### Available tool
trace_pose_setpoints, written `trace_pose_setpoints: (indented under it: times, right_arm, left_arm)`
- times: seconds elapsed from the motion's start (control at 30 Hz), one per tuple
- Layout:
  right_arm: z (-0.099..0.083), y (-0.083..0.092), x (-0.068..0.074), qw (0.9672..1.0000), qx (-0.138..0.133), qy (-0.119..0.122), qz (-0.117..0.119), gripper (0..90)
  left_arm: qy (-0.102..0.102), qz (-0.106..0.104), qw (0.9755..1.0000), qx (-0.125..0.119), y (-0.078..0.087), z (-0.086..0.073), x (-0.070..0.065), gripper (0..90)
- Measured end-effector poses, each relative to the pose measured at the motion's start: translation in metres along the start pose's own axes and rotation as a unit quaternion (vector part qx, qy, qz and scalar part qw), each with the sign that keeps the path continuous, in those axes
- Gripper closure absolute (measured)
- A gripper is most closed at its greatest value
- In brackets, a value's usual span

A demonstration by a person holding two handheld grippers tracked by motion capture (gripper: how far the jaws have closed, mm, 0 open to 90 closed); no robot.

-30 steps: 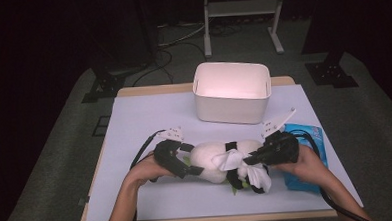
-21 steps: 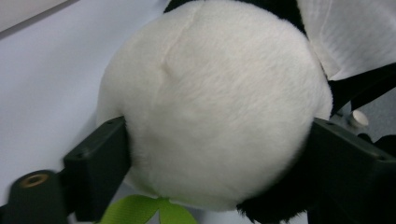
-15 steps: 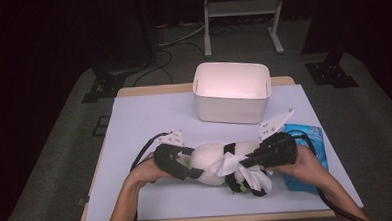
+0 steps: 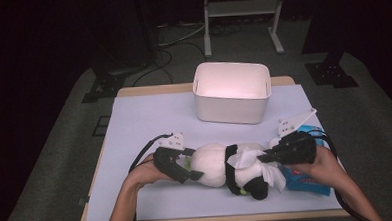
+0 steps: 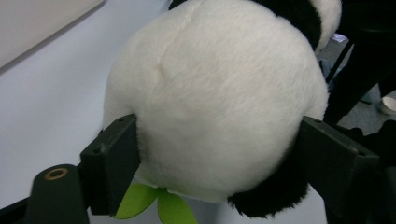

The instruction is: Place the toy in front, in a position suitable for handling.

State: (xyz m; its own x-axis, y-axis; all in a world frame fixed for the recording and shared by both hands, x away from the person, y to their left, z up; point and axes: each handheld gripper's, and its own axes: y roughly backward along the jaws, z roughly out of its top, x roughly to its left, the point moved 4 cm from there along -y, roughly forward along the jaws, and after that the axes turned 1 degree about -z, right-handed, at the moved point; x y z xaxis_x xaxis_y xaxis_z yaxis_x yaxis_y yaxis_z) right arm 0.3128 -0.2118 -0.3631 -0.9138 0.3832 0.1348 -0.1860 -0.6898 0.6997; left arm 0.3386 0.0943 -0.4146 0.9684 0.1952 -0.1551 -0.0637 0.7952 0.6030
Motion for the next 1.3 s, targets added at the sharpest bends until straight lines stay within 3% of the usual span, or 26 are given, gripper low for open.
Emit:
trace_pose_setpoints:
  times: [0.17,0.23,0.43,0.53,0.57,0.67,0.77,0.97,1.13,1.3]
  right_arm:
    - [-0.006,-0.007,0.005,0.9998,0.008,0.003,0.020,83.9]
    - [-0.008,-0.009,0.005,0.9996,0.013,0.004,0.025,84.0]
    - [-0.014,-0.011,0.007,0.9990,0.027,0.005,0.035,84.1]
    - [-0.015,-0.014,0.006,0.9988,0.031,0.003,0.039,84.2]
    - [-0.016,-0.016,0.006,0.9987,0.032,0.001,0.040,84.3]
    - [-0.015,-0.016,0.004,0.9988,0.027,0.001,0.041,84.3]
    - [-0.012,-0.015,0.003,0.9994,0.016,0.001,0.031,84.3]
    - [-0.003,-0.016,-0.002,0.9999,0.008,0.005,0.011,84.3]
    - [0.004,-0.023,-0.008,1.0000,0.002,0.003,-0.001,84.2]
    - [0.018,-0.028,-0.006,0.9999,-0.009,0.010,0.000,84.1]
  left_arm:
    - [0.022,-0.012,0.9997,0.000,-0.002,0.001,0.002,7.4]
    - [0.023,-0.012,0.9997,0.001,-0.005,0.002,0.002,2.7]
    - [0.026,-0.021,0.9994,0.008,-0.014,0.008,0.001,0.0]
    - [0.011,-0.016,0.9996,0.018,-0.018,0.009,0.000,0.8]
    - [0.002,-0.015,0.9997,0.020,-0.018,0.008,-0.002,5.8]
    - [-0.017,0.005,0.9998,0.014,-0.016,0.008,-0.003,21.1]
    - [-0.030,0.025,0.9992,0.008,-0.013,0.009,-0.003,27.0]
    - [-0.049,0.070,0.9963,0.004,-0.008,0.010,0.000,30.8]
    - [-0.073,0.116,0.9903,0.023,-0.003,0.010,0.003,30.9]
    - [-0.077,0.121,0.9894,0.018,-0.002,0.008,0.001,30.6]
